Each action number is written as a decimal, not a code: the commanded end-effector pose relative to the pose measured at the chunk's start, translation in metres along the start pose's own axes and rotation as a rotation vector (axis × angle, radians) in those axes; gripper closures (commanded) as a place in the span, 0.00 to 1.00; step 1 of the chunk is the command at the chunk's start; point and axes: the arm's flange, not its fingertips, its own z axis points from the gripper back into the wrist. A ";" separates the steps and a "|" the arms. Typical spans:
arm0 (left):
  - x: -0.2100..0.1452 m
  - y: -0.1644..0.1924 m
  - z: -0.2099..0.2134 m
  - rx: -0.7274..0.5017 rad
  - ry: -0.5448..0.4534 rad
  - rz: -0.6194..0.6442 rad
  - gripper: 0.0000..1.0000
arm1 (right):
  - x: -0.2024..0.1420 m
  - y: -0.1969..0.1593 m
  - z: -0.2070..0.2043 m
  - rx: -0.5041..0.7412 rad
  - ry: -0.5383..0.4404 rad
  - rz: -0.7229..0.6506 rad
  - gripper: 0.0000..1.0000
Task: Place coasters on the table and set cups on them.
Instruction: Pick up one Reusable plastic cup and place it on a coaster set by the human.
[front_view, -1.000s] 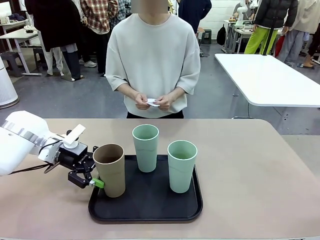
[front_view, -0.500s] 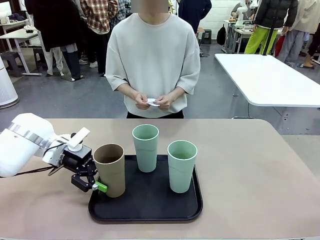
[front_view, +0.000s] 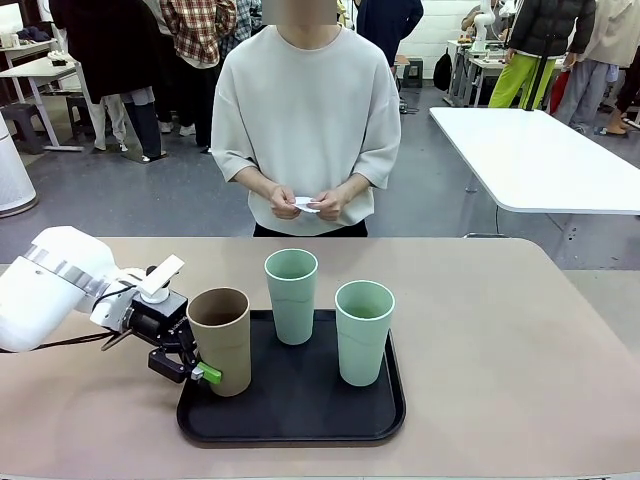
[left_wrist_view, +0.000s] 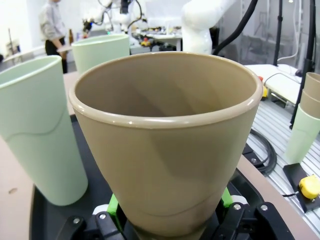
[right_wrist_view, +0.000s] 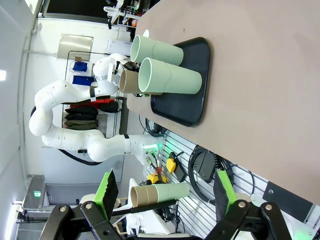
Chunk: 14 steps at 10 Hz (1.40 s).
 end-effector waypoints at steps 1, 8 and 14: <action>0.000 -0.001 0.003 -0.012 -0.033 -0.049 1.00 | 0.002 -0.001 0.000 0.020 -0.006 0.014 0.00; 0.110 -0.055 0.134 0.235 -0.075 -0.005 0.71 | 0.002 -0.001 0.000 0.020 -0.006 0.014 0.00; 0.122 -0.064 0.197 0.340 -0.045 0.063 0.71 | 0.002 -0.001 0.000 0.020 -0.006 0.014 0.00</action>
